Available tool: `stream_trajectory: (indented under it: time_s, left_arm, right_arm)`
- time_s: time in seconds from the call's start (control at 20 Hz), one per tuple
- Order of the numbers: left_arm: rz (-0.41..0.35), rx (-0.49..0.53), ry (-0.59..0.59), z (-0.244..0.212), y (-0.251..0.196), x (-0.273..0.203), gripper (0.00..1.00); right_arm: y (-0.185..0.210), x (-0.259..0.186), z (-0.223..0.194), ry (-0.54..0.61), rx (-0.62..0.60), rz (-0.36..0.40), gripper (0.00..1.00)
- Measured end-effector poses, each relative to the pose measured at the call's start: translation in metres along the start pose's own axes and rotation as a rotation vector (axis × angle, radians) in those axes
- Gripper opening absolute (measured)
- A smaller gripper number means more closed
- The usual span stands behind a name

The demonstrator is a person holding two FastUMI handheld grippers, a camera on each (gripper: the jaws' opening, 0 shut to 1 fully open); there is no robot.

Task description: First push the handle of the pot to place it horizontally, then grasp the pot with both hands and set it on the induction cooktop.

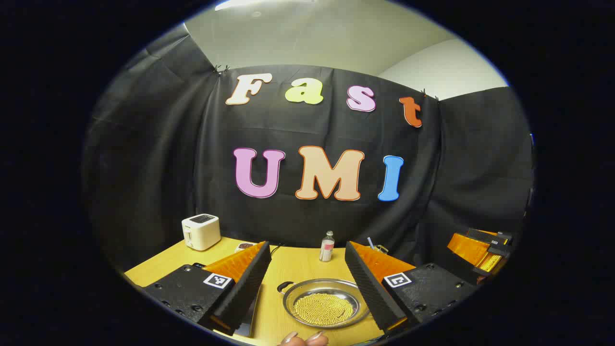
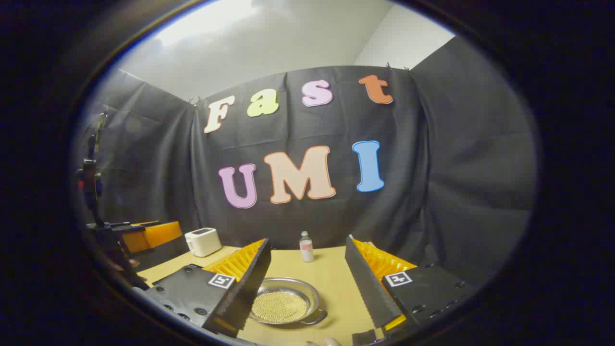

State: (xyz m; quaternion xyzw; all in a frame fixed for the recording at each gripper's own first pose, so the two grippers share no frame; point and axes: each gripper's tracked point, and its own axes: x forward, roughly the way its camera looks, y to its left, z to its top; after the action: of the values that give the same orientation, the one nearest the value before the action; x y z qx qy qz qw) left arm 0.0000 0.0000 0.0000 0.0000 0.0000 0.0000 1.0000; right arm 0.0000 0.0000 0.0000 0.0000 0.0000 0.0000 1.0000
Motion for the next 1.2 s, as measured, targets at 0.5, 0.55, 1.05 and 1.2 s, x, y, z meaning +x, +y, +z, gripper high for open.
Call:
stream_trajectory:
  time_s: [0.5, 0.55, 1.05, 1.2]
  left_arm:
    - [0.013, 0.022, 0.005, -0.001, 0.001, -0.010, 0.99]
    - [0.013, 0.020, 0.007, -0.002, 0.001, -0.010, 0.99]
    - [-0.015, 0.002, 0.020, -0.007, -0.005, -0.009, 0.99]
    - [-0.011, 0.014, 0.033, -0.011, -0.002, -0.008, 0.99]
  right_arm:
    - [0.003, -0.007, -0.001, 0.005, 0.018, 0.019, 0.93]
    - [0.003, -0.007, -0.003, 0.011, 0.016, 0.019, 0.93]
    - [-0.003, -0.008, -0.018, 0.057, 0.002, 0.001, 0.93]
    - [-0.001, -0.007, -0.018, 0.052, 0.006, 0.004, 0.93]
